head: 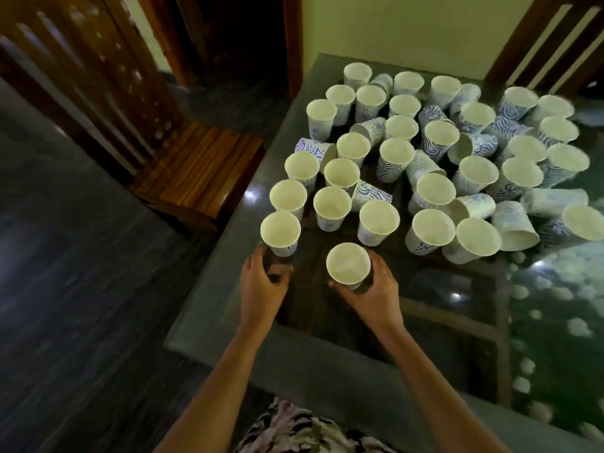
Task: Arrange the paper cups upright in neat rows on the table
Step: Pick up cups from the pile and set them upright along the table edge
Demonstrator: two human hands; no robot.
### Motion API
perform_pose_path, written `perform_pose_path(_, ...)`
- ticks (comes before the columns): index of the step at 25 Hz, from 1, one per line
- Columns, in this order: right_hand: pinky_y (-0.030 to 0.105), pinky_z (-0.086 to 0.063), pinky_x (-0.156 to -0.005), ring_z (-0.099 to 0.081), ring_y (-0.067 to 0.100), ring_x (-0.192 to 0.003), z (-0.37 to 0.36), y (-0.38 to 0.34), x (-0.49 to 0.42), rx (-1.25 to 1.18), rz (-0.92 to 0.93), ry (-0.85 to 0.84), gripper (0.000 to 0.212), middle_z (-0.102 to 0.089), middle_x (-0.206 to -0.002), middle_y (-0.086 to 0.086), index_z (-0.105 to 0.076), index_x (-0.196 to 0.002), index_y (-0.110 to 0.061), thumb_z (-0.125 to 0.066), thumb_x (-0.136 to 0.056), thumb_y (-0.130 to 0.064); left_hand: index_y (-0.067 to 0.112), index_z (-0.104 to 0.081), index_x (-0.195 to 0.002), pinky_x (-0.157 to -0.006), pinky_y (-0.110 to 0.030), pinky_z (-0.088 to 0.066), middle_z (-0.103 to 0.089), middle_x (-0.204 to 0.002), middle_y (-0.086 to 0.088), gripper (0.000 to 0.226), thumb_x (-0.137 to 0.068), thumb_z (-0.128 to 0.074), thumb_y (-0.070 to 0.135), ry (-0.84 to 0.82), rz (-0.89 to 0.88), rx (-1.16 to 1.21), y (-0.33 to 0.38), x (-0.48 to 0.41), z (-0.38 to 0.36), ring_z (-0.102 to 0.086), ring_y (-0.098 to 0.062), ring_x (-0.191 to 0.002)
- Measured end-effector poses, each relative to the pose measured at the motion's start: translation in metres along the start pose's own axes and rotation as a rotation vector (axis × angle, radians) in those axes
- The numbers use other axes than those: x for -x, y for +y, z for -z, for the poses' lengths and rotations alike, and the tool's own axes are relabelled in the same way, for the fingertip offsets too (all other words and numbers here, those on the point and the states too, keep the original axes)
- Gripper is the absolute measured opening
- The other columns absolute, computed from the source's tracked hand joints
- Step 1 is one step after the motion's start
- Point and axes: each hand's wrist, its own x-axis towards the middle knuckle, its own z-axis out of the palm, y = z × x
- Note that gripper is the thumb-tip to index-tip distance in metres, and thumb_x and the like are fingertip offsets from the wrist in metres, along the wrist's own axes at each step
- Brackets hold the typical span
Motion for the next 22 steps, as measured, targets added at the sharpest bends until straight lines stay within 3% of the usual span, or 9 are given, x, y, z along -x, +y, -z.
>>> perform_pose_path(4,0.024,-0.033,-0.099,-0.039,0.004,-0.116,-0.022,-0.012,0.004,-0.017,-0.039,0.100,0.078,-0.050,-0.132,0.001,-0.043,-0.130,-0.018,-0.084,-0.064,-0.026,0.017,-0.031,-0.141,-0.106,-0.037,-0.030,-0.038,-0.145,-0.004,0.083,-0.072,-0.077,0.029,-0.072,-0.090,0.066,-0.010,-0.033,0.007,-0.031,-0.022,-0.135)
perform_pose_path(10,0.037,-0.041,-0.103,-0.047,0.014,-0.122,-0.030,-0.011,0.012,0.010,-0.084,0.180,0.078,-0.052,-0.131,0.000,-0.045,-0.129,-0.018,-0.085,-0.063,-0.031,0.015,-0.042,-0.132,-0.100,-0.035,-0.039,-0.050,-0.134,-0.004,0.078,-0.066,-0.082,0.025,-0.056,-0.140,0.208,-0.011,-0.050,0.001,-0.044,-0.018,-0.125)
perform_pose_path(15,0.031,-0.044,-0.097,-0.049,0.010,-0.115,-0.021,-0.009,0.019,-0.023,-0.104,0.249,0.076,-0.054,-0.126,-0.002,-0.047,-0.126,-0.019,-0.086,-0.062,-0.030,0.013,-0.046,-0.128,-0.095,-0.030,-0.041,-0.055,-0.128,-0.005,0.072,-0.066,-0.082,0.022,-0.067,-0.232,0.228,-0.006,-0.046,-0.004,-0.044,-0.007,-0.114)
perform_pose_path(20,0.015,-0.042,-0.087,-0.048,0.007,-0.111,0.000,0.003,0.036,-0.051,-0.124,0.331,0.075,-0.054,-0.124,-0.004,-0.047,-0.125,-0.018,-0.086,-0.062,-0.028,0.007,-0.050,-0.125,-0.097,-0.031,-0.041,-0.057,-0.127,-0.011,0.071,-0.064,-0.084,0.022,-0.099,-0.376,0.196,0.005,-0.025,-0.021,-0.051,-0.021,-0.120)
perform_pose_path(22,0.017,-0.043,-0.086,-0.049,0.008,-0.110,0.015,0.011,0.046,-0.056,-0.125,0.373,0.074,-0.055,-0.122,-0.002,-0.048,-0.124,-0.017,-0.086,-0.061,-0.028,0.006,-0.050,-0.125,-0.097,-0.028,-0.038,-0.056,-0.127,-0.013,0.071,-0.064,-0.084,0.021,-0.130,-0.427,0.192,0.018,-0.008,-0.031,-0.049,-0.020,-0.120)
